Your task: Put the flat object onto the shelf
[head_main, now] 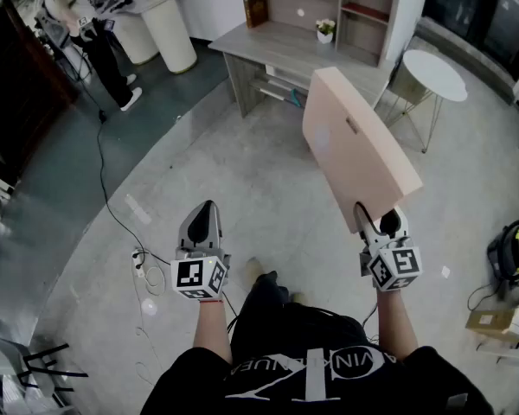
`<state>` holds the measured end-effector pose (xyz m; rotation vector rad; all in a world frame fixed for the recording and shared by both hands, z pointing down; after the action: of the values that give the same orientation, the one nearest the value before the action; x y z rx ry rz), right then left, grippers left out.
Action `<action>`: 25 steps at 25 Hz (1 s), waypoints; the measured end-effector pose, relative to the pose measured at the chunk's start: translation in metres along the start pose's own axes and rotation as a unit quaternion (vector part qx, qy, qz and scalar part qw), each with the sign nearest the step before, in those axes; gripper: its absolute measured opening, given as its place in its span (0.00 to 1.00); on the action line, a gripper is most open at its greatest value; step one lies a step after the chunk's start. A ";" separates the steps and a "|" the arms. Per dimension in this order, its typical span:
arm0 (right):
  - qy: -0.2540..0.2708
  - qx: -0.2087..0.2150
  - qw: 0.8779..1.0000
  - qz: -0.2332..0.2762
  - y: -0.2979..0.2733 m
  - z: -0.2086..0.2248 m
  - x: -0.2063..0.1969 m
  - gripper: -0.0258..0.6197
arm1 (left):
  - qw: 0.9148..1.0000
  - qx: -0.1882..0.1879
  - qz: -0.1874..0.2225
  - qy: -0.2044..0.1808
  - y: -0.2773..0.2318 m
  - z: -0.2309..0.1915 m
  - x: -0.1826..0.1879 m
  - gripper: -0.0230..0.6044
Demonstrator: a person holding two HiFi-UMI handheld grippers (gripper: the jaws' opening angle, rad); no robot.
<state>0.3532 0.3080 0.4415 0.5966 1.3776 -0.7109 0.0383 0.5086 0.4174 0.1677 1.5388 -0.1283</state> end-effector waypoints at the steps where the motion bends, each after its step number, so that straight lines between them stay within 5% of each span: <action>1: 0.000 0.000 1.000 0.002 0.000 0.000 0.000 0.49 | 1.000 0.001 0.002 0.000 0.000 0.000 0.000 0.05; 15: -0.002 -0.010 1.000 0.015 -0.028 -0.003 0.007 0.49 | 1.000 -0.003 -0.002 0.014 -0.024 -0.018 -0.008 0.05; 25: -0.032 -0.035 0.999 0.006 -0.095 -0.002 0.002 0.49 | 0.999 -0.027 -0.007 0.019 -0.095 -0.071 -0.009 0.05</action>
<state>0.2806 0.2468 0.4423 0.5227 1.3331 -0.6633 -0.0494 0.4282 0.4217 0.1181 1.5801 -0.0946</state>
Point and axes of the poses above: the fingertips, and each gripper's own axes: y backward along the fingers, z to its right, x out of its top, the point moved 4 cm from there along y, backward along the fingers, and after that the axes turned 6 degrees about -x, right-handed, at the moved point
